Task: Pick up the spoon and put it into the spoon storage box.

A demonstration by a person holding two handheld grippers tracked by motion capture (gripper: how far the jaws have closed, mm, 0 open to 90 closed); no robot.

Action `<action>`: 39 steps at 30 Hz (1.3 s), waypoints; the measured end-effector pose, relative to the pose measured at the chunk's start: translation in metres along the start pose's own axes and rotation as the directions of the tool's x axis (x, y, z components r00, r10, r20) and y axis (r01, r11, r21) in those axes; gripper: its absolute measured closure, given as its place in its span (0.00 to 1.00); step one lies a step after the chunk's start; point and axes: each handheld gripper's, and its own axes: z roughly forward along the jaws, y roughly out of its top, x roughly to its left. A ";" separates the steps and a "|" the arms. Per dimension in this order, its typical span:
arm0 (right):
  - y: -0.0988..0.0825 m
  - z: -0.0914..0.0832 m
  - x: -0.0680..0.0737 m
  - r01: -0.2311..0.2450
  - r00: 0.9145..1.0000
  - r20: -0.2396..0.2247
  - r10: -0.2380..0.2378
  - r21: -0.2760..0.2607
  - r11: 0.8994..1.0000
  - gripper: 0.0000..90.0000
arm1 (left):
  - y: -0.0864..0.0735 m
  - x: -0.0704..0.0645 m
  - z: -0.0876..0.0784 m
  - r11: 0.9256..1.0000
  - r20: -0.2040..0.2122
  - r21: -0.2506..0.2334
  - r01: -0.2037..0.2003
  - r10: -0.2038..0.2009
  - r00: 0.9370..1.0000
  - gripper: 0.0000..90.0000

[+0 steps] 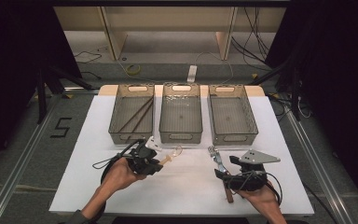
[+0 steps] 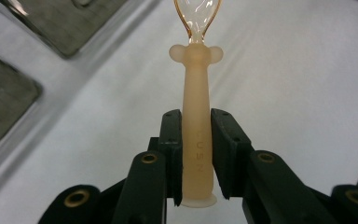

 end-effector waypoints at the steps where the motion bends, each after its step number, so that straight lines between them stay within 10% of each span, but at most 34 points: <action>1: 0.000 0.000 0.000 0.000 1.000 0.002 0.000 0.001 1.000 0.27 | 0.002 0.003 0.000 1.000 0.004 -0.004 0.003 -0.003 1.000 0.82; 17: 0.000 0.001 0.000 -0.003 1.000 0.002 0.003 0.006 1.000 0.27 | 0.035 0.035 -0.008 0.990 -0.027 -0.110 0.088 -0.092 0.995 0.82; 39: 0.000 0.001 0.000 -0.001 1.000 -0.004 0.001 0.006 1.000 0.27 | 0.083 0.073 -0.006 0.956 -0.033 -0.215 0.198 -0.209 0.977 0.82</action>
